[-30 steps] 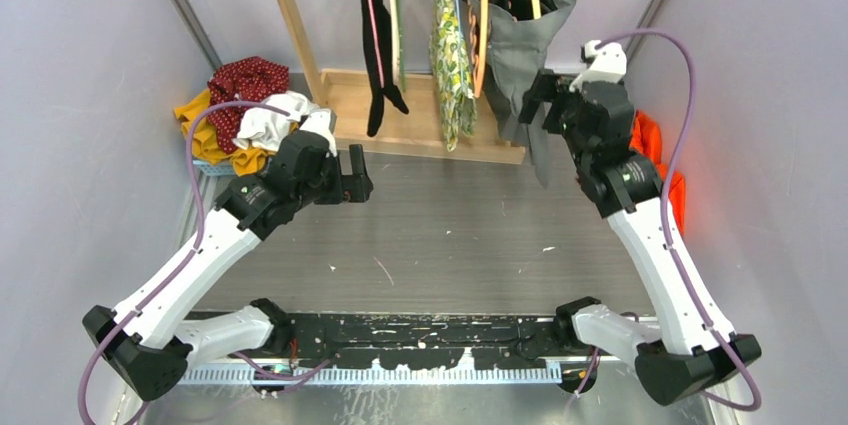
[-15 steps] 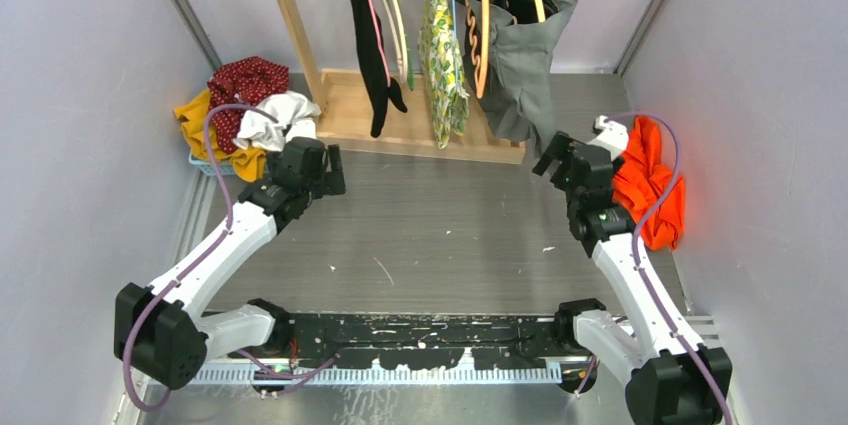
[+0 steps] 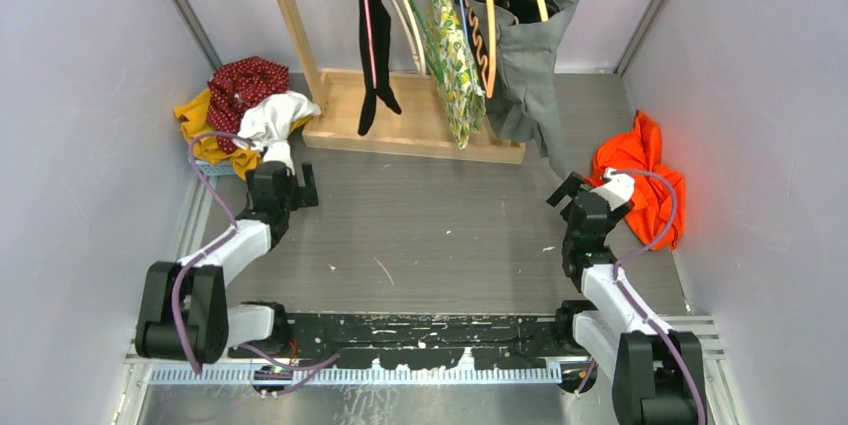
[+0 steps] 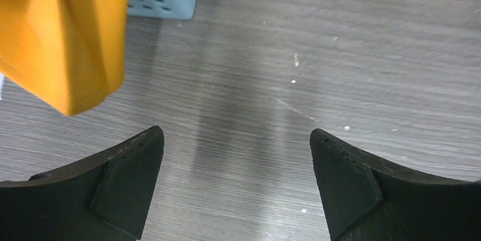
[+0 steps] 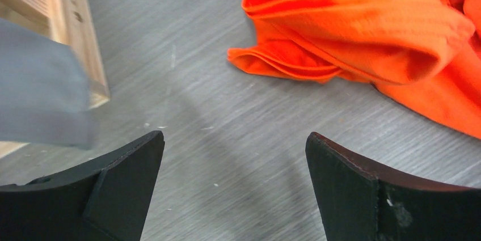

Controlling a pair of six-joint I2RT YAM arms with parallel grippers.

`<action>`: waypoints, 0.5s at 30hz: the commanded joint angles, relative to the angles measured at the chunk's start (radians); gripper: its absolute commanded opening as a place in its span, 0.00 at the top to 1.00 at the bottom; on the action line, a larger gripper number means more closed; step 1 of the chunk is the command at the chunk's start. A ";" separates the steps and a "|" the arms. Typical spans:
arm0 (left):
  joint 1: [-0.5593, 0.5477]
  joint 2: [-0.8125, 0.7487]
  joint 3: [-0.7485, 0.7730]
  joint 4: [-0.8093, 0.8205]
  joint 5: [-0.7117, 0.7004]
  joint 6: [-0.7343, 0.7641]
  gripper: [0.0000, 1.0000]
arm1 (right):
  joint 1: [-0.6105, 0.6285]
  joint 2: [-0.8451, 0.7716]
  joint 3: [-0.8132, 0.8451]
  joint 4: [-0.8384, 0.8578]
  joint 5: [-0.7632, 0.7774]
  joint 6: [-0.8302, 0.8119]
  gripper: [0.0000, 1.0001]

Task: Place the skirt on the hanger
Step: Reset both arms

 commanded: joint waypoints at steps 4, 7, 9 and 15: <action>0.102 0.158 -0.027 0.308 0.114 0.043 0.01 | -0.010 0.171 -0.092 0.469 0.080 -0.078 0.00; 0.110 0.197 -0.008 0.352 0.128 0.059 0.01 | -0.010 0.302 -0.104 0.645 0.088 -0.099 0.00; 0.112 0.212 0.001 0.361 0.124 0.053 0.01 | -0.010 0.383 -0.089 0.715 0.057 -0.110 0.00; 0.122 0.257 -0.024 0.487 0.155 0.046 0.01 | -0.010 0.633 -0.081 0.959 -0.044 -0.173 0.00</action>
